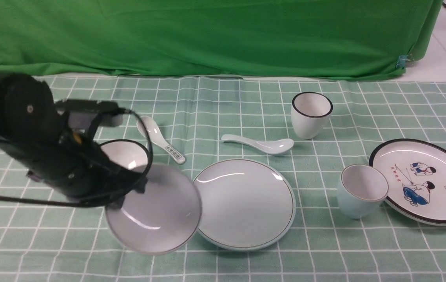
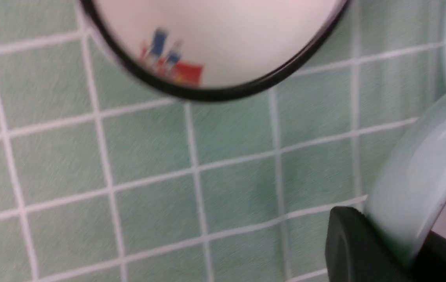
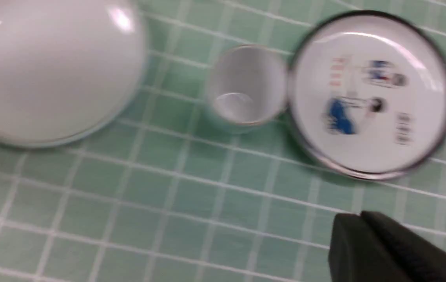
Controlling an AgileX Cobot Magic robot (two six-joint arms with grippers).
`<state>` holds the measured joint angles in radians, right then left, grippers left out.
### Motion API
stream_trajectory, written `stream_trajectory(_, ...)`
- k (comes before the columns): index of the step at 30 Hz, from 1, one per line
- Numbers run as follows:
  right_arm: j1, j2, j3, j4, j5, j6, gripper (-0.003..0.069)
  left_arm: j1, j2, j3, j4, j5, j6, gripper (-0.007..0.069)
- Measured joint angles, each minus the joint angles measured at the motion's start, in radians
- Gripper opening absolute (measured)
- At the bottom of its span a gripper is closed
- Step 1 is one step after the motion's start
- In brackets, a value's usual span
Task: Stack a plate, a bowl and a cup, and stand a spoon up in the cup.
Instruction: Use the left arm to grab a blue rice bowl, then use the left arm to put the blue rice bowl into the blue large plate in the middle
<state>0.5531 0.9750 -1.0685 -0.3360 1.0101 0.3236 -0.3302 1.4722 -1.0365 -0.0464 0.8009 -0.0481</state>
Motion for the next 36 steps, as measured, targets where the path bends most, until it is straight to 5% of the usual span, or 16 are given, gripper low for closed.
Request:
stream_trajectory(7, -0.352, 0.045, -0.088, 0.294, 0.069, -0.300, 0.0052, -0.116, 0.147, -0.189, -0.061, -0.058, -0.012, 0.0022)
stream_trajectory(11, -0.442, 0.117, -0.089, 0.410, 0.087, -0.398, 0.0051, -0.136, 0.305, -0.319, -0.095, -0.052, -0.022, 0.0022)
stream_trajectory(24, -0.459, 0.290, -0.094, 0.455, -0.001, -0.445, 0.0101, -0.149, 0.497, -0.407, -0.116, -0.001, -0.022, 0.0029)
stream_trajectory(30, -0.459, 0.377, -0.094, 0.459, -0.041, -0.445, 0.0246, -0.149, 0.497, -0.413, -0.112, -0.002, -0.022, 0.0088)
stream_trajectory(36, -0.454, 0.530, -0.094, 0.460, -0.171, -0.445, 0.0447, -0.149, 0.497, -0.419, -0.105, -0.005, -0.022, 0.0270)
